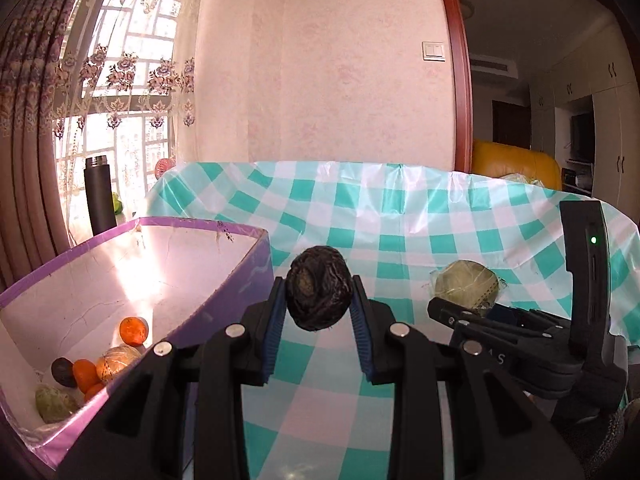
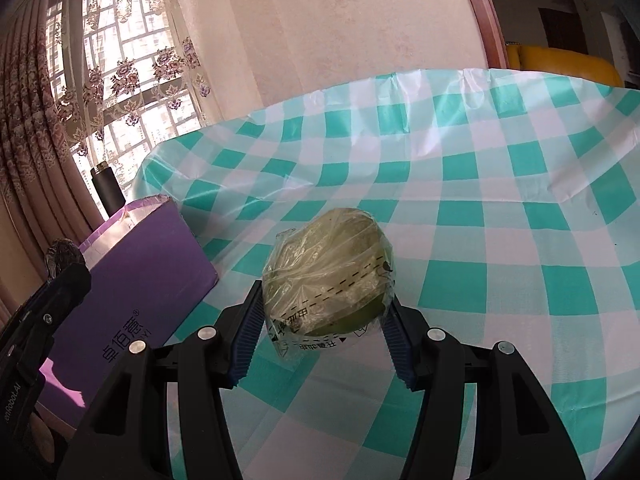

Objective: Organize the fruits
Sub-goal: 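Carry the dark fruit with the left tool while the right tool carries the wrapped fruit to the box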

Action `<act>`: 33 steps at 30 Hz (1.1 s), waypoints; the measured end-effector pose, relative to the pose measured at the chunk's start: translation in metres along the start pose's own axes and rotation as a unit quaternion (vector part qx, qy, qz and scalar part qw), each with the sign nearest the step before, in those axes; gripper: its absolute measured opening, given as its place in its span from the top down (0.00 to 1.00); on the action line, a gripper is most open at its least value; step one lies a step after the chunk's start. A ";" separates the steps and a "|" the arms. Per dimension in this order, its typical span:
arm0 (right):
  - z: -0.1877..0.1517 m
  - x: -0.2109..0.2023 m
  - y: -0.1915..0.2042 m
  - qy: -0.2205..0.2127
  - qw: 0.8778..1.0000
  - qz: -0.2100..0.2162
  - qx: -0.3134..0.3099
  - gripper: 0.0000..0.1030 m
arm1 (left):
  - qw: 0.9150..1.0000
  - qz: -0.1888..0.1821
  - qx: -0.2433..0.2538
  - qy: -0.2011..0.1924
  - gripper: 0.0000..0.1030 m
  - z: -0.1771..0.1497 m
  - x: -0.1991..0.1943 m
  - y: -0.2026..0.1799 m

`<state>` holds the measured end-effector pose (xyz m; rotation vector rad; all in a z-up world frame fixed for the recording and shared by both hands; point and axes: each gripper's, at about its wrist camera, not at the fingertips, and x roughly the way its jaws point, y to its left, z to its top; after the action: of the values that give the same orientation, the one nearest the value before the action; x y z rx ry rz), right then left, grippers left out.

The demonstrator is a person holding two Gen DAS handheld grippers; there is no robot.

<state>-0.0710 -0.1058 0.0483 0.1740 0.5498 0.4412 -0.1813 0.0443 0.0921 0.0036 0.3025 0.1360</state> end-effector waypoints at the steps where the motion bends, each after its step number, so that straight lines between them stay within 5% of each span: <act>1: 0.000 -0.002 0.006 -0.007 1.000 -0.003 -0.011 0.46 | 1.000 0.009 -0.001 -0.005 0.69 0.001 -0.004 0.003; 9: 0.000 -0.018 0.050 -0.040 0.996 0.003 -0.082 0.46 | 0.998 0.061 -0.021 -0.014 0.69 0.011 -0.023 0.034; 20: 0.014 -0.028 0.131 -0.044 0.985 0.082 -0.145 0.46 | 0.989 0.130 -0.063 -0.033 0.69 0.018 -0.061 0.099; 33: 0.023 -0.002 0.213 -0.007 0.972 0.145 -0.187 0.46 | 0.969 0.211 -0.122 0.039 0.69 0.007 -0.059 0.192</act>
<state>-0.1367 0.0826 0.1274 -0.1065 0.4198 0.8180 -0.2610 0.2265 0.1209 -0.1834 0.3595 0.5972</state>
